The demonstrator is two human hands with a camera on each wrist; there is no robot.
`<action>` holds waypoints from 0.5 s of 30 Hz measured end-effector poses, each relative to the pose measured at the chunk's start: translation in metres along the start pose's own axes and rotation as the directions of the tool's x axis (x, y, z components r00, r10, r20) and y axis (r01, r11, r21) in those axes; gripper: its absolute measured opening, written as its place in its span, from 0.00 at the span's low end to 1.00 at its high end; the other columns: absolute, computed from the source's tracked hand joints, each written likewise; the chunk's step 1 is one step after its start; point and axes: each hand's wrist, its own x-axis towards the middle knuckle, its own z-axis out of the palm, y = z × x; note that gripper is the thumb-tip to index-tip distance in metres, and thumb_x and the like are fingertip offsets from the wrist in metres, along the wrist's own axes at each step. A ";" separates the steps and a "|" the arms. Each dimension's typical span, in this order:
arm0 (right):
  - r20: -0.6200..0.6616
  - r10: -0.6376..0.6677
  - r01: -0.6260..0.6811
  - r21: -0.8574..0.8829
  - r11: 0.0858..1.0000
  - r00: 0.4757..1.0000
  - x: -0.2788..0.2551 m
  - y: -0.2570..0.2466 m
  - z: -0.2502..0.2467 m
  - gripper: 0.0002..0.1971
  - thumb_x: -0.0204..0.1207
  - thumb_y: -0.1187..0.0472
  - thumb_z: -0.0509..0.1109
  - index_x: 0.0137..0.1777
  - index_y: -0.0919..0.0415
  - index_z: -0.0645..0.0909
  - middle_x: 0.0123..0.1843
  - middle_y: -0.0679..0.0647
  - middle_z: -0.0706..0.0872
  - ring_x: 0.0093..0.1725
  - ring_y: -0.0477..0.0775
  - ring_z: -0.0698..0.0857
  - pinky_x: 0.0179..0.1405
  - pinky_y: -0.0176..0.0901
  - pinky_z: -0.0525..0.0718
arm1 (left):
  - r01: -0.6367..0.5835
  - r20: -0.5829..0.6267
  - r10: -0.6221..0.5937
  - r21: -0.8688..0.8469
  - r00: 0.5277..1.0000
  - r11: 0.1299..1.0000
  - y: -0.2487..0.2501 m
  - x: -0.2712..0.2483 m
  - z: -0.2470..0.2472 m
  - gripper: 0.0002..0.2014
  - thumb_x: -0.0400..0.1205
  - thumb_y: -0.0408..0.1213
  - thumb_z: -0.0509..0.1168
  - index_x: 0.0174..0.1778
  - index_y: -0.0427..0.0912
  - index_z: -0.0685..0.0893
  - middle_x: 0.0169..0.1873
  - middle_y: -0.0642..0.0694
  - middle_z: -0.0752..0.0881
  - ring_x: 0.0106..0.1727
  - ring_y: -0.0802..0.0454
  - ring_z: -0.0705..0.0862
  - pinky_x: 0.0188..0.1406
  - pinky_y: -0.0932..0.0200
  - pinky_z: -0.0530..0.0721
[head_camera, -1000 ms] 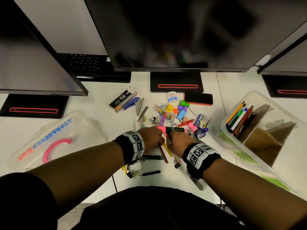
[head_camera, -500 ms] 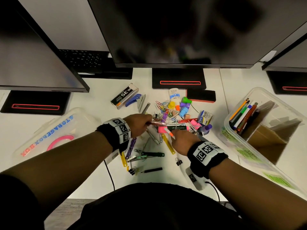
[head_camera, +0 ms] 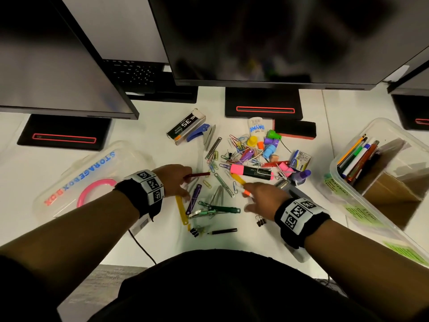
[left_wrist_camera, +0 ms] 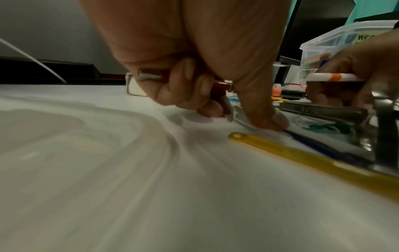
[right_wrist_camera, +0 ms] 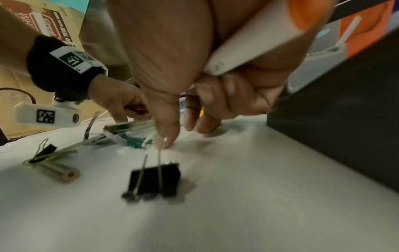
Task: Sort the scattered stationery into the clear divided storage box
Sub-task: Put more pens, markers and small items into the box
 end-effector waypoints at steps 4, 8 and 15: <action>-0.126 -0.046 0.046 0.001 0.999 0.991 0.001 -0.007 -0.004 0.18 0.77 0.51 0.67 0.65 0.53 0.76 0.64 0.54 0.82 0.63 0.57 0.81 0.58 0.45 0.80 | 0.075 -0.152 -0.082 -0.048 0.985 0.996 0.002 0.005 -0.002 0.16 0.76 0.49 0.69 0.49 0.42 0.76 0.47 0.44 0.83 0.50 0.46 0.81 0.47 0.57 0.74; 0.074 -0.222 0.228 -0.081 0.970 0.972 -0.006 -0.028 -0.002 0.19 0.74 0.44 0.69 0.60 0.53 0.77 0.61 0.54 0.82 0.60 0.58 0.81 0.55 0.47 0.80 | 0.052 -0.222 -0.063 -0.055 0.973 0.997 0.000 0.004 0.000 0.14 0.81 0.47 0.64 0.52 0.39 0.78 0.49 0.40 0.85 0.53 0.43 0.83 0.46 0.58 0.73; 0.136 -0.174 0.192 -0.137 0.972 0.975 0.004 -0.037 0.016 0.20 0.75 0.45 0.68 0.61 0.56 0.75 0.61 0.57 0.81 0.62 0.60 0.80 0.55 0.47 0.78 | -0.019 0.050 0.016 0.063 0.999 0.998 -0.008 -0.014 0.002 0.20 0.68 0.53 0.76 0.42 0.49 0.73 0.42 0.52 0.77 0.44 0.53 0.76 0.47 0.59 0.74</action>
